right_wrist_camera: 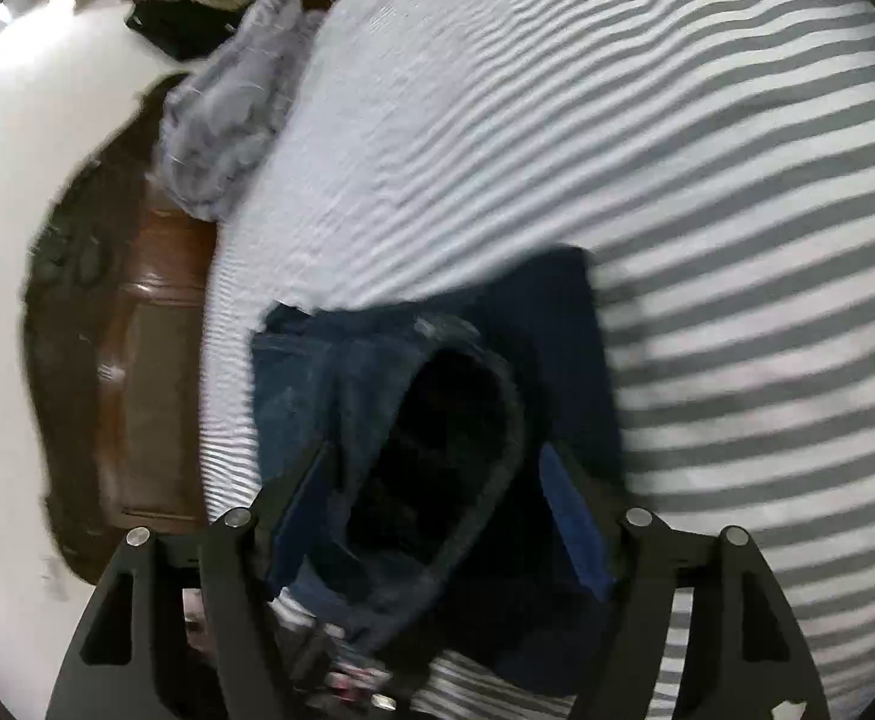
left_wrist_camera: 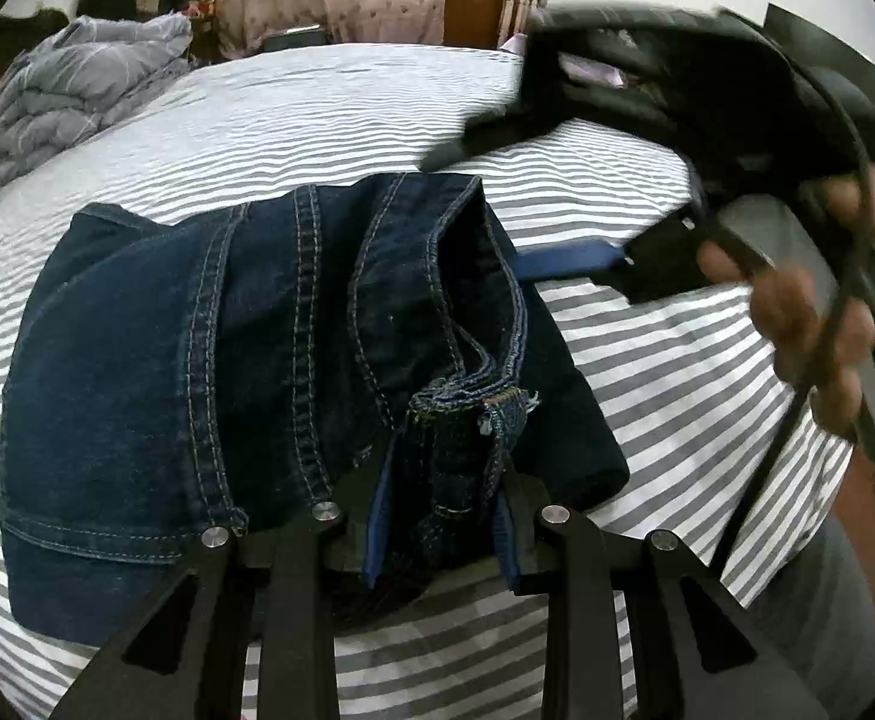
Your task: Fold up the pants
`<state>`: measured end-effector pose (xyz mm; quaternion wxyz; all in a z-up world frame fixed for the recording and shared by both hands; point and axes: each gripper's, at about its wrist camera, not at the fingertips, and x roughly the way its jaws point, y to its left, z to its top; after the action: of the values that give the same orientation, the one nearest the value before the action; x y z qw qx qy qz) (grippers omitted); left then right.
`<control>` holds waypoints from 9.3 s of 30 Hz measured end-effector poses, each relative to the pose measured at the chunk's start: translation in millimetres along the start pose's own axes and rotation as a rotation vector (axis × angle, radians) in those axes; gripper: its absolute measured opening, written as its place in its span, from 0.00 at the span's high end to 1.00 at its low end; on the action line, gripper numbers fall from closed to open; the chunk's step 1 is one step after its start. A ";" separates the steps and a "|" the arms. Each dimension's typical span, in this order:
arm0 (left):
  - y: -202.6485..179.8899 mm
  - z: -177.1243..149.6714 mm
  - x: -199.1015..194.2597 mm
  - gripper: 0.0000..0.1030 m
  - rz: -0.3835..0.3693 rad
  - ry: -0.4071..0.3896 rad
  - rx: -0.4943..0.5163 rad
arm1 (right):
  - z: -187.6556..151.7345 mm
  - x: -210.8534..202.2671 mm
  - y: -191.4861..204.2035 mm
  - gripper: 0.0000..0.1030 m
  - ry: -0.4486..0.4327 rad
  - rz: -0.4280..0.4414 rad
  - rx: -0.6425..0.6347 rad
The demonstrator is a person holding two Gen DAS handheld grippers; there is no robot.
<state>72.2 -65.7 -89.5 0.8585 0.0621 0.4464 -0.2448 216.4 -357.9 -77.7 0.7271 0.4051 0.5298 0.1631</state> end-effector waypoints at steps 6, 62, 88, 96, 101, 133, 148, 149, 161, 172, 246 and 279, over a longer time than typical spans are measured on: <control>-9.3 1.6 -3.6 0.71 0.030 -0.010 0.014 | 4.9 24.0 15.4 0.59 0.036 -0.075 -0.052; 103.5 1.4 -4.9 0.47 0.334 0.093 -0.054 | -11.0 8.1 18.8 0.79 0.046 -0.299 -0.205; 102.5 -2.4 -19.3 0.46 0.257 0.093 -0.071 | -43.4 4.1 37.8 0.93 -0.037 -0.605 -0.349; 111.8 7.1 -26.4 0.45 0.235 0.083 -0.123 | -43.6 -0.6 34.9 0.84 -0.037 -0.580 -0.312; 107.4 9.7 -30.9 0.45 0.215 0.064 -0.120 | -65.5 -17.1 58.3 0.84 -0.078 -0.535 -0.418; 248.5 -9.8 -24.9 0.38 -0.191 0.135 -0.588 | -57.6 -25.8 -49.8 0.28 0.014 -0.016 -0.038; 253.9 -13.1 0.4 0.36 -0.279 0.141 -0.607 | -50.4 41.0 -29.9 0.28 0.117 0.054 -0.195; 253.6 -13.5 -1.1 0.36 -0.293 0.131 -0.611 | -50.0 43.3 -27.5 0.28 0.121 0.054 -0.199; 255.9 -14.7 -3.2 0.35 -0.430 0.101 -0.710 | -53.7 42.8 -37.7 0.43 0.109 0.077 -0.167; 245.4 -8.7 14.8 0.33 -0.358 0.110 -0.670 | -54.3 44.3 -43.1 0.48 0.086 0.074 -0.165; 192.0 116.7 91.6 0.43 -0.059 0.092 -0.463 | 16.8 39.9 12.5 0.41 -0.085 -0.495 -0.432; 104.2 90.9 71.5 0.38 0.351 0.069 -0.219 | -50.2 49.4 41.9 0.45 -0.148 -0.710 -0.554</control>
<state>223.2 -30.4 -104.2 0.8739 0.0536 0.4816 -0.0391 198.2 -278.1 -82.9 0.8547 -0.0008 0.5190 0.0097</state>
